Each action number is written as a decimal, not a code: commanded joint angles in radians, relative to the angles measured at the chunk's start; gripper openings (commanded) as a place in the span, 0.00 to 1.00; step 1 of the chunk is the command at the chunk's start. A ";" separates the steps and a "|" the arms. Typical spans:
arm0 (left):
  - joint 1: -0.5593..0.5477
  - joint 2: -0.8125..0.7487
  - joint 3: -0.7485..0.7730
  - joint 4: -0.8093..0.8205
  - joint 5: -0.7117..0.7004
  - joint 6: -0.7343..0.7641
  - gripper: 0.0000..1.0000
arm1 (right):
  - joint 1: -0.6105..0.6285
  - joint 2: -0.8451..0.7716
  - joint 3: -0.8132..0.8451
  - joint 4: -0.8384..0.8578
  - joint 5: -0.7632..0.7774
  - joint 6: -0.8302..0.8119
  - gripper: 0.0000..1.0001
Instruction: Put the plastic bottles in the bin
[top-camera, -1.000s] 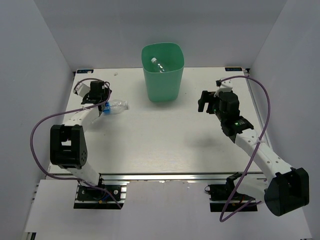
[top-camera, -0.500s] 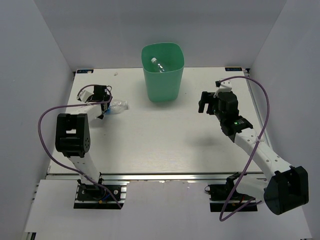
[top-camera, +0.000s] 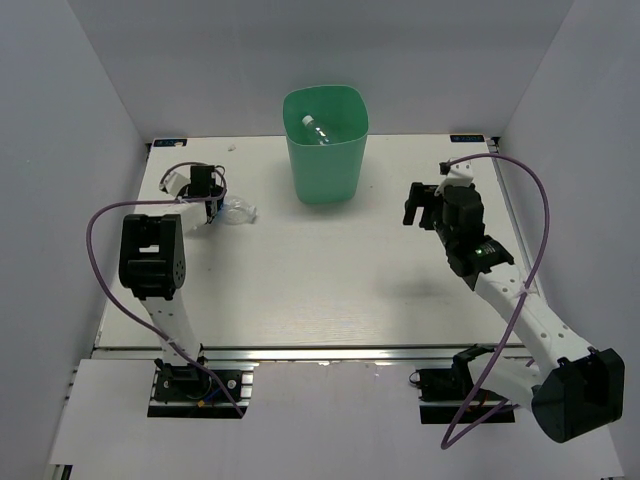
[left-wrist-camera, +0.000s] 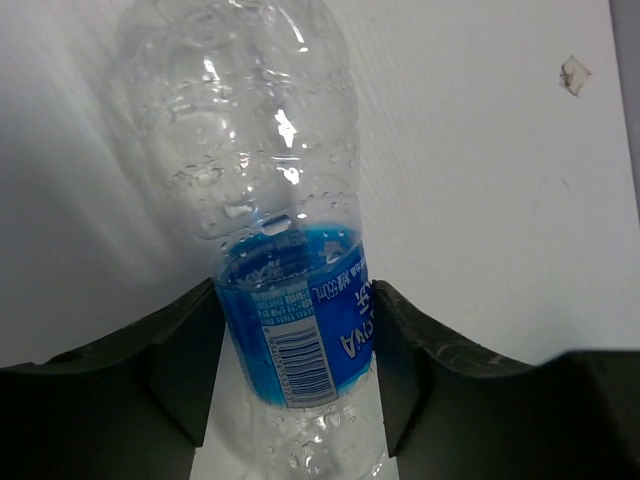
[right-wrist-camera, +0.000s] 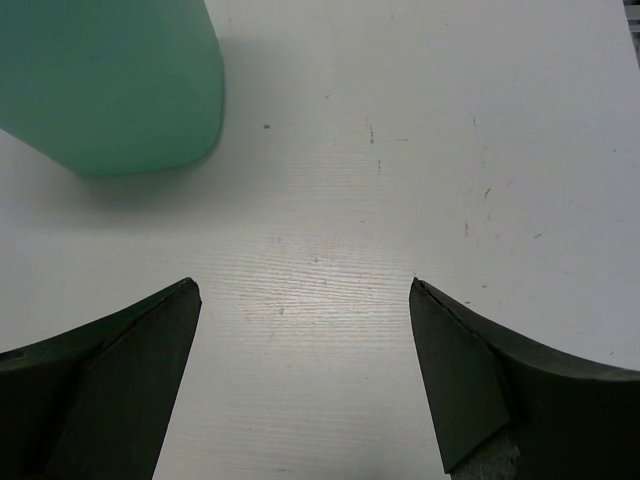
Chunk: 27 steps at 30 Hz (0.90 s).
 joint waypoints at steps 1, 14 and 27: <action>0.004 0.020 0.024 0.031 0.067 0.046 0.62 | -0.003 -0.028 0.006 0.027 0.047 -0.014 0.89; 0.001 -0.142 0.071 0.150 0.250 0.213 0.28 | -0.003 -0.037 0.001 0.038 0.050 -0.014 0.89; -0.186 -0.204 0.389 0.477 0.518 0.374 0.34 | -0.003 -0.036 -0.002 0.039 0.053 -0.017 0.90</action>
